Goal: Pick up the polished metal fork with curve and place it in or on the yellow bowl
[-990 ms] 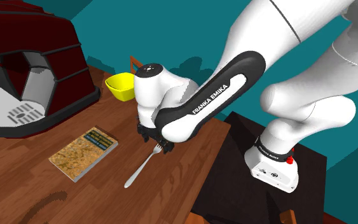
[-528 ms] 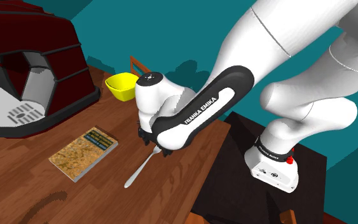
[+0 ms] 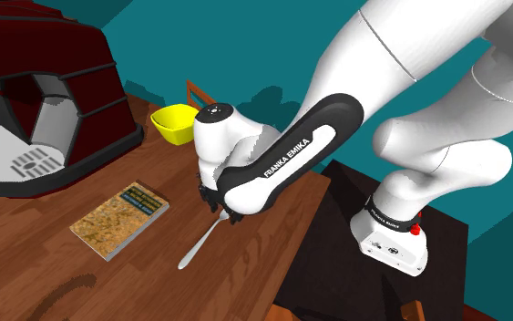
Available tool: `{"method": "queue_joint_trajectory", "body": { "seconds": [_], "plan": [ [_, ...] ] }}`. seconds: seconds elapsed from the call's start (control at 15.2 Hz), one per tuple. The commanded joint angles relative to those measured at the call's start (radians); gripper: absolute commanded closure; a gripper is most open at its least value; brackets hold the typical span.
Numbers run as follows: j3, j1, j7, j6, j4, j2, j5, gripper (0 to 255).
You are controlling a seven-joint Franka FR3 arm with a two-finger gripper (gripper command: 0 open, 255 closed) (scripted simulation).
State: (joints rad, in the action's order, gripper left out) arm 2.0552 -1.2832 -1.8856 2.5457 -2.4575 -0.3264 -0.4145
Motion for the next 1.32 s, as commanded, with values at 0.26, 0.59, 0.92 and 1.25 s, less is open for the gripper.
{"method": "queue_joint_trajectory", "body": {
  "seconds": [0.26, 0.59, 0.92, 1.25],
  "plan": [
    [0.004, -0.003, 0.001, 0.005, -0.001, -0.005, -0.003, 255],
    [-0.112, 0.097, -0.064, -0.034, -0.003, 0.056, 0.093, 255],
    [-0.297, 0.264, -0.157, -0.085, 0.0, 0.143, 0.23, 255],
    [-0.636, 0.594, -0.198, -0.151, 0.014, 0.178, 0.294, 255]
  ]
}}
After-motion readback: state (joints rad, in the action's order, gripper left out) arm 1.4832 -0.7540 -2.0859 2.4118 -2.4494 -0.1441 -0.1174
